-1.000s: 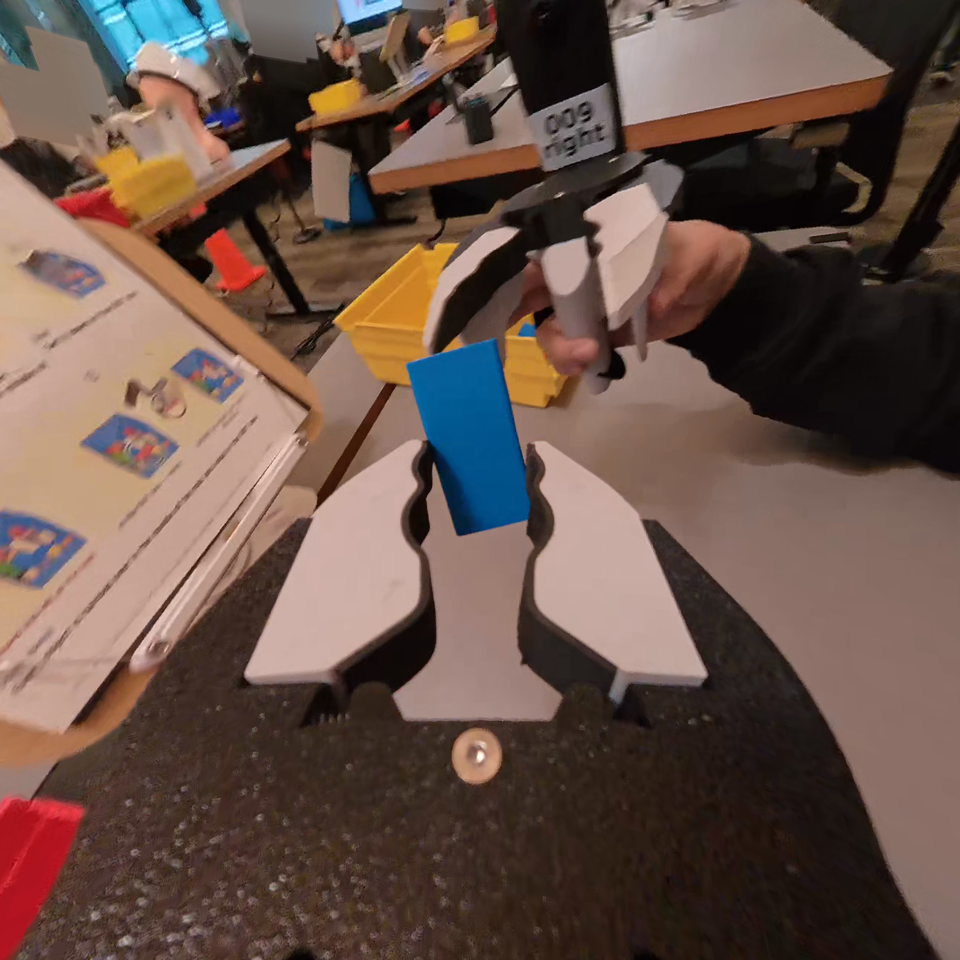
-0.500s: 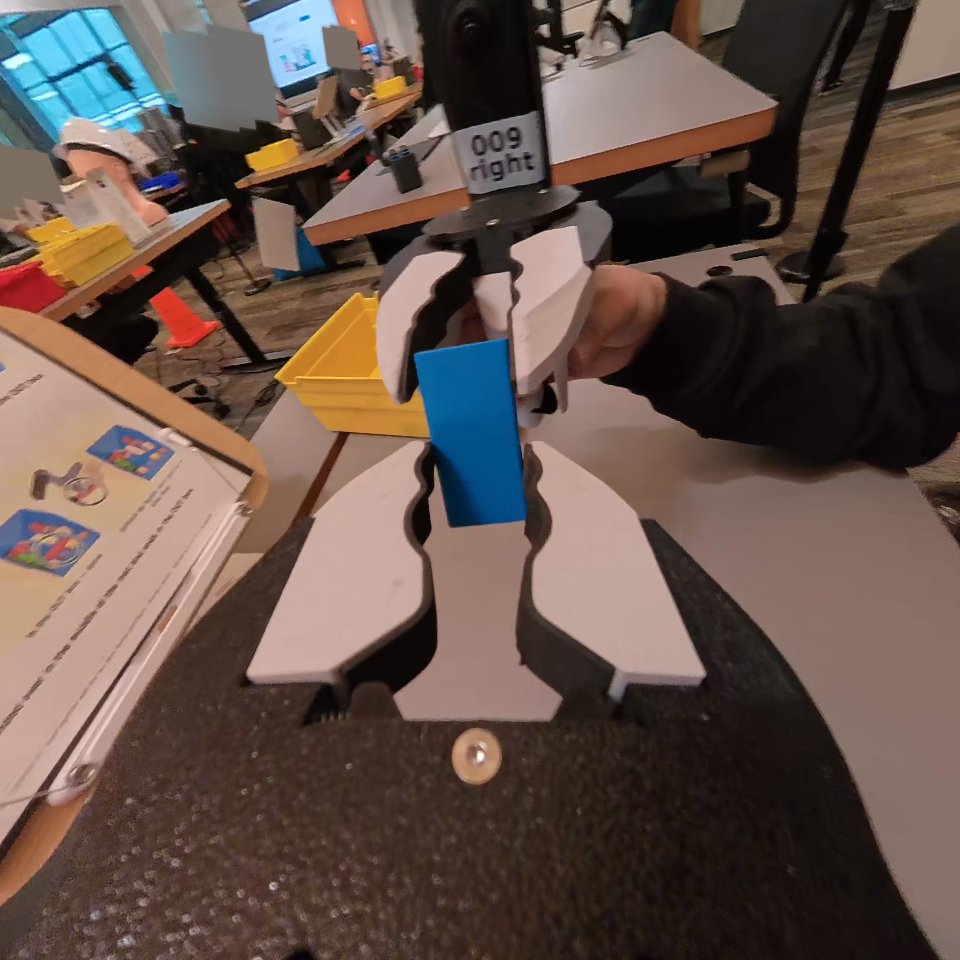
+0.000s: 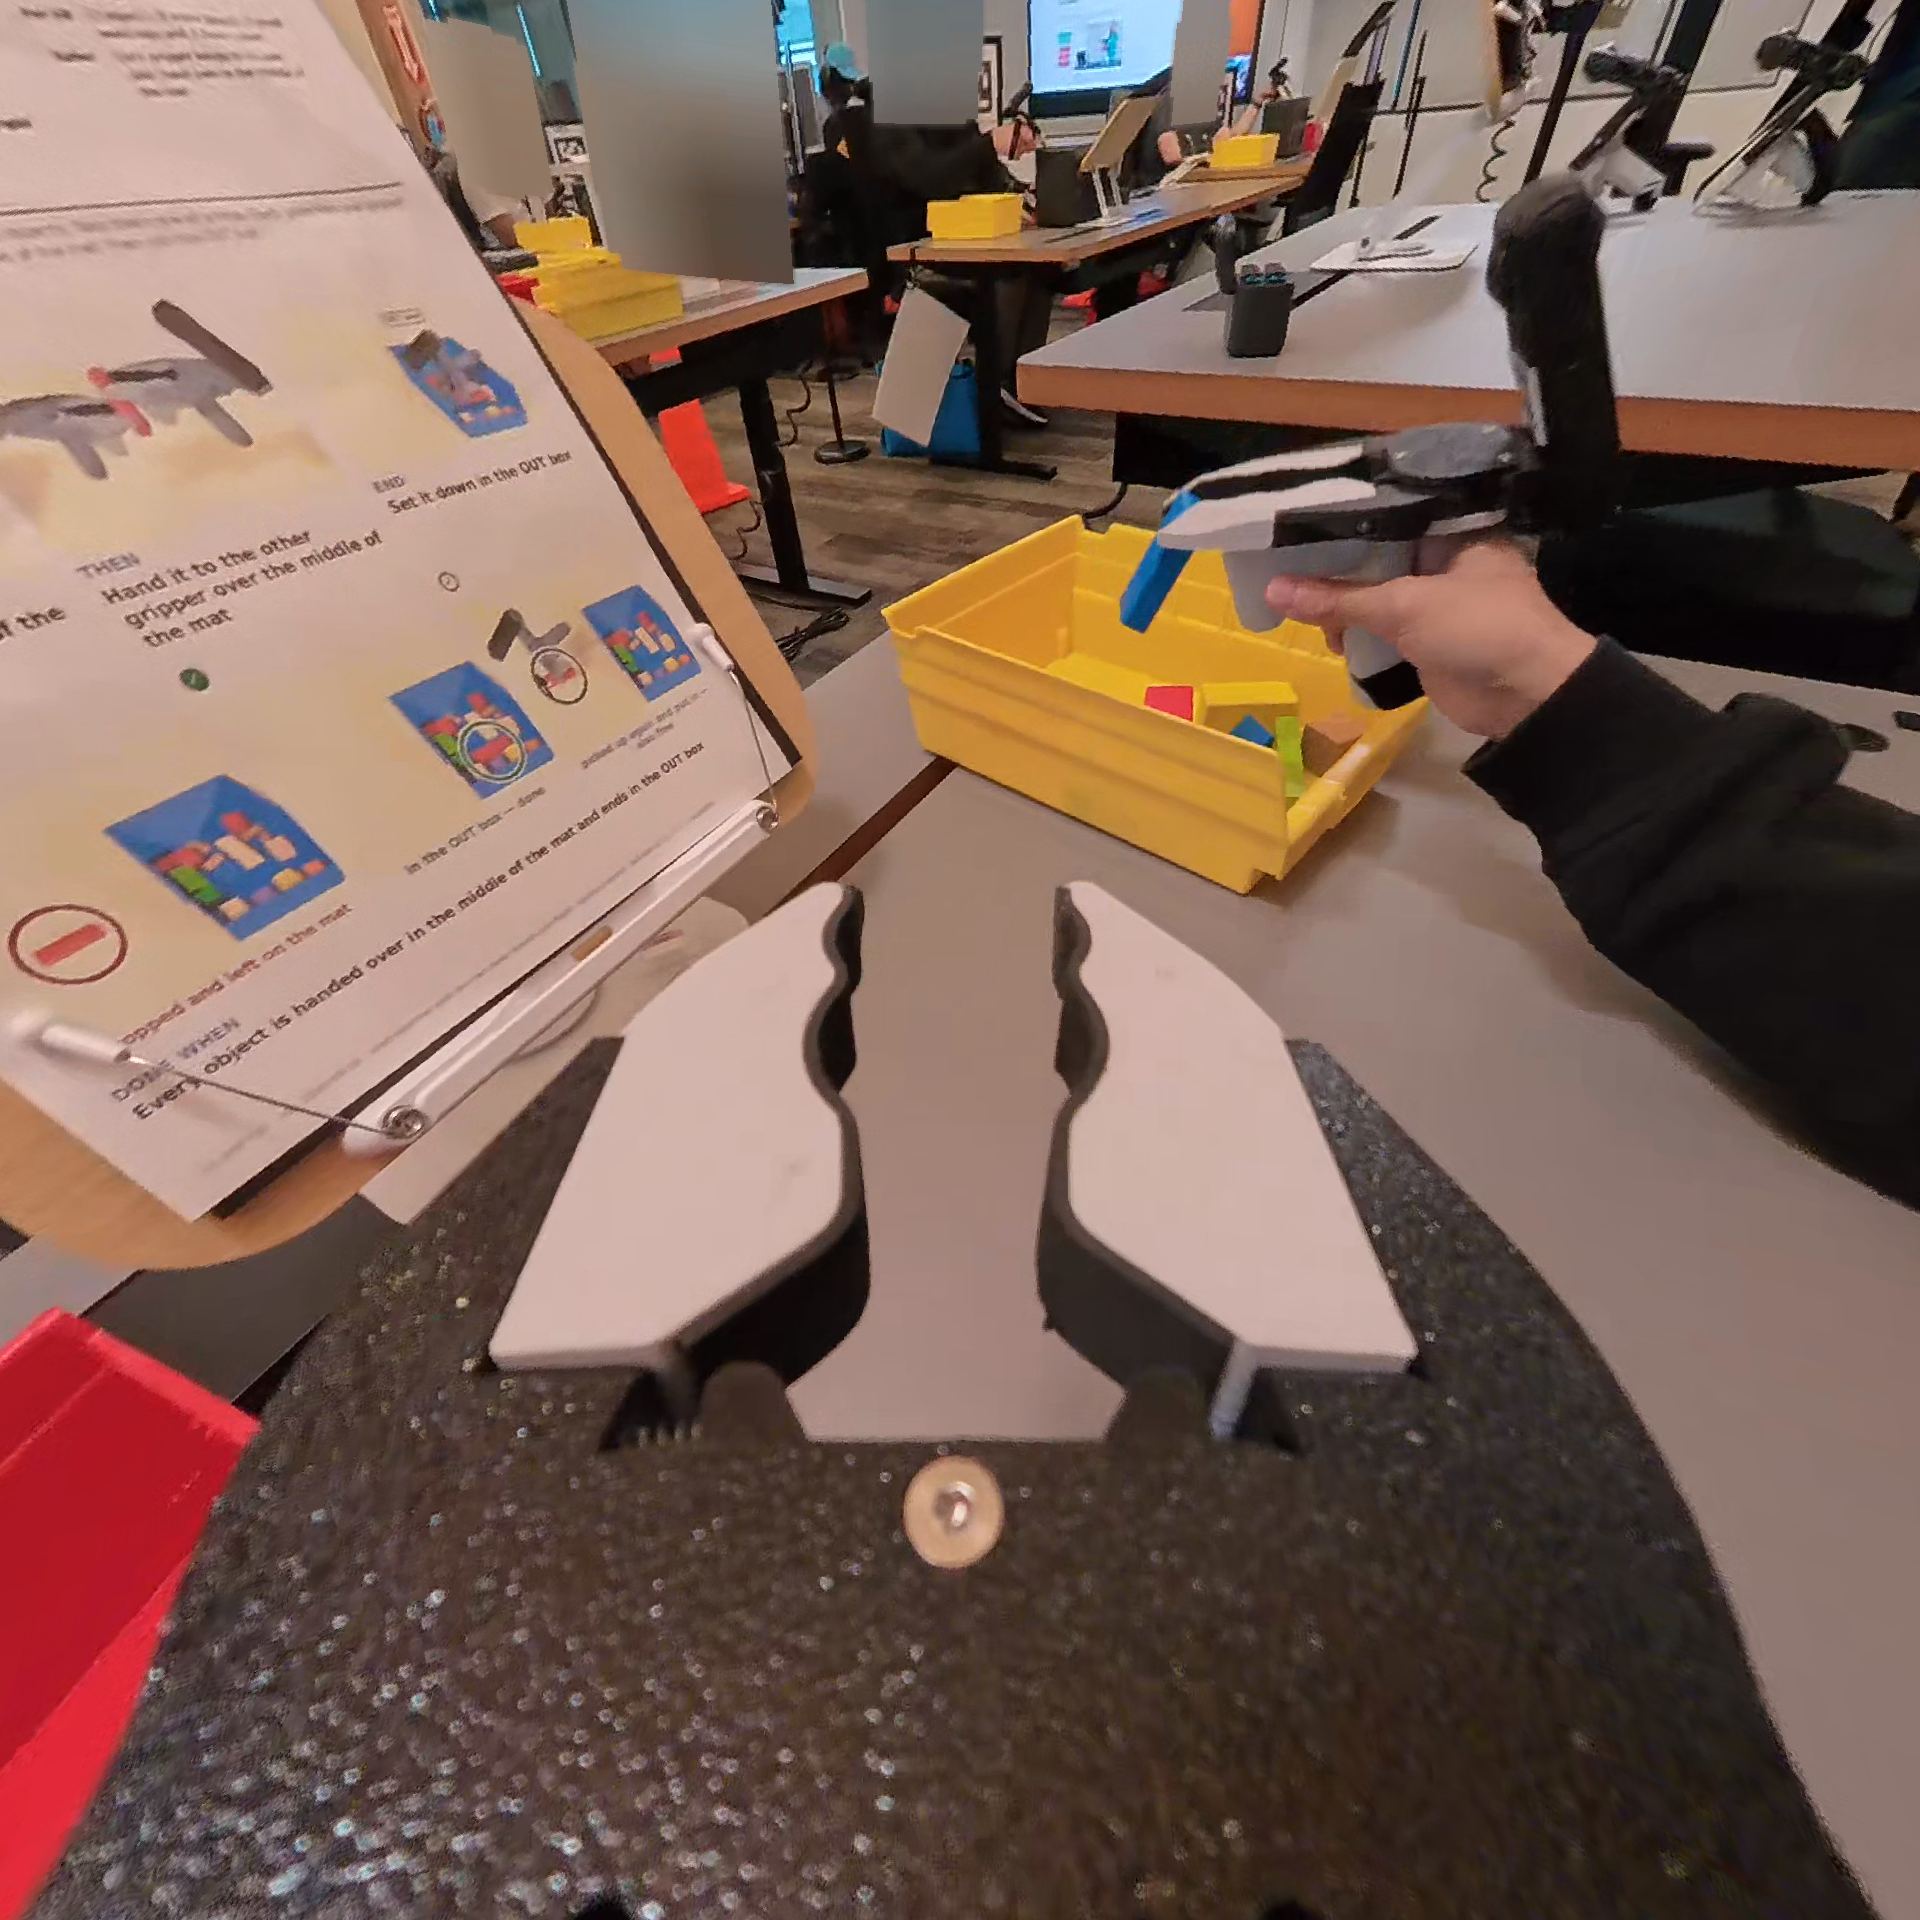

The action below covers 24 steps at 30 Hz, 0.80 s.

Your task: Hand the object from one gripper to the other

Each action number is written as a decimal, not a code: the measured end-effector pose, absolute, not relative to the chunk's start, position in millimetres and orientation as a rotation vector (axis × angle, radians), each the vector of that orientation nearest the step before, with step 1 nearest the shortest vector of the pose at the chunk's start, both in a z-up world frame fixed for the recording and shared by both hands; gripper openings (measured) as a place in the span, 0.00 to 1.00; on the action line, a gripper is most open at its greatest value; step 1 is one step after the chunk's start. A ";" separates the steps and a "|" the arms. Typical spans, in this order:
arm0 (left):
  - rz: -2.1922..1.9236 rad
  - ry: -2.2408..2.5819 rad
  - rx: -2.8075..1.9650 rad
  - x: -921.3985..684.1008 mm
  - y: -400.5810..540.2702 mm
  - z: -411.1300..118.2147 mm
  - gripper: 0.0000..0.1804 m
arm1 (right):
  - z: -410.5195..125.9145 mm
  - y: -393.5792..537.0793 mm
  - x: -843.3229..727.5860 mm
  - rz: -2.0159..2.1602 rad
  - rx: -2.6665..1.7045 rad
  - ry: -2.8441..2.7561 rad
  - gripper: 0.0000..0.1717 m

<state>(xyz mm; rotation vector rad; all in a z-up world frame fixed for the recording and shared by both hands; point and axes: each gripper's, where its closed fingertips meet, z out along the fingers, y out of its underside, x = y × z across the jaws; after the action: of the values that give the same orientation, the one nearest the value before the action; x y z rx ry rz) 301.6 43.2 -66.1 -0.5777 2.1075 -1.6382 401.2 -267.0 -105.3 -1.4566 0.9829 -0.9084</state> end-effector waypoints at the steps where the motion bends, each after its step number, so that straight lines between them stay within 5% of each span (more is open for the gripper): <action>1: -1.639 2.114 -0.580 301.9 43.3 -67.4 0.19 | -118.1 -278.0 406.0 -0.903 -1.446 1.036 0.20; 12: -1.630 2.114 -0.600 308.0 44.0 -74.1 0.17 | -166.3 -289.8 423.3 -0.940 -1.537 1.162 0.23; 15: -1.607 2.108 -0.605 308.4 48.9 -72.8 0.17 | -160.0 -292.5 423.4 -0.985 -1.535 1.186 0.31; 24: -1.554 1.994 -0.758 311.5 98.5 -52.6 0.18 | -103.8 -267.0 405.2 -1.006 -1.472 1.056 0.30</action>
<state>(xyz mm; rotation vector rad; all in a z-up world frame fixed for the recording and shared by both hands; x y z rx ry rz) 311.5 98.5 -52.6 -0.7578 1.9941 -1.5545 405.2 -267.0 -103.8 -1.4720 1.0556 -1.0065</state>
